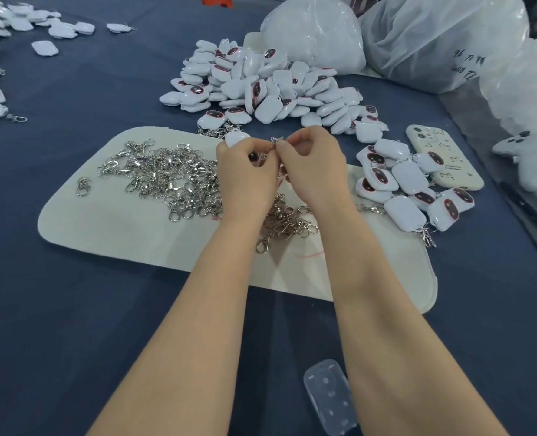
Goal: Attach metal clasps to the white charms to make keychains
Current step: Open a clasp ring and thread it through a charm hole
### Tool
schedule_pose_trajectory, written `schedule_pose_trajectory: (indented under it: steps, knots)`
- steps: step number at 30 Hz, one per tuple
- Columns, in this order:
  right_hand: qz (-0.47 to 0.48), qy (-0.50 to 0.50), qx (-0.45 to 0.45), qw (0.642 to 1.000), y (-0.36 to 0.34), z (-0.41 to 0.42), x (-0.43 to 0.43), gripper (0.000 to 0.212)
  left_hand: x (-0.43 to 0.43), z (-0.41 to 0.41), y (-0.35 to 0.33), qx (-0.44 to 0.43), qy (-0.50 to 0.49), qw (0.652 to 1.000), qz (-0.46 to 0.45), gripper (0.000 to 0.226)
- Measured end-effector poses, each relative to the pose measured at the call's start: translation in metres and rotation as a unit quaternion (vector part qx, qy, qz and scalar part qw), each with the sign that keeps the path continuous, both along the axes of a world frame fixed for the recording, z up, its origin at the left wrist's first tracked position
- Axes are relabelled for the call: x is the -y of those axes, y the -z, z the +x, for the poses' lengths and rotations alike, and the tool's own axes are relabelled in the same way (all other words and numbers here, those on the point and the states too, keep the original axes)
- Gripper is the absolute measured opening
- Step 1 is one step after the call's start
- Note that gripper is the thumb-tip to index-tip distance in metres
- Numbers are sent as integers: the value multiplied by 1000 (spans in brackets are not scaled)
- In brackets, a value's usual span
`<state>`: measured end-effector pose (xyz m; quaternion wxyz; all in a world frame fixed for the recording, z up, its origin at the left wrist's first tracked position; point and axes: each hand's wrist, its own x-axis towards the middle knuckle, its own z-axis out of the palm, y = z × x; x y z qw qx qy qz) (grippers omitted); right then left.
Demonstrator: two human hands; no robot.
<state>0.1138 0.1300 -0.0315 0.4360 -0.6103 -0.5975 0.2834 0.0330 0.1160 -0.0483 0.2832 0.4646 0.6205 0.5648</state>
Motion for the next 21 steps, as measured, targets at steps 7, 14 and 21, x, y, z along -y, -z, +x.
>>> schedule_pose_trajectory:
  steps: [7,14,21]
  knots:
    - [54,-145,83,985,-3,14,4,35,2,2,3,-127,-5,992,-11,11]
    - [-1,-121,-2,993,-2,17,1,21,2,7,6,-124,-21,992,0,7]
    - [13,-106,37,994,0,19,0,11,1,4,7,-96,-44,994,-2,9]
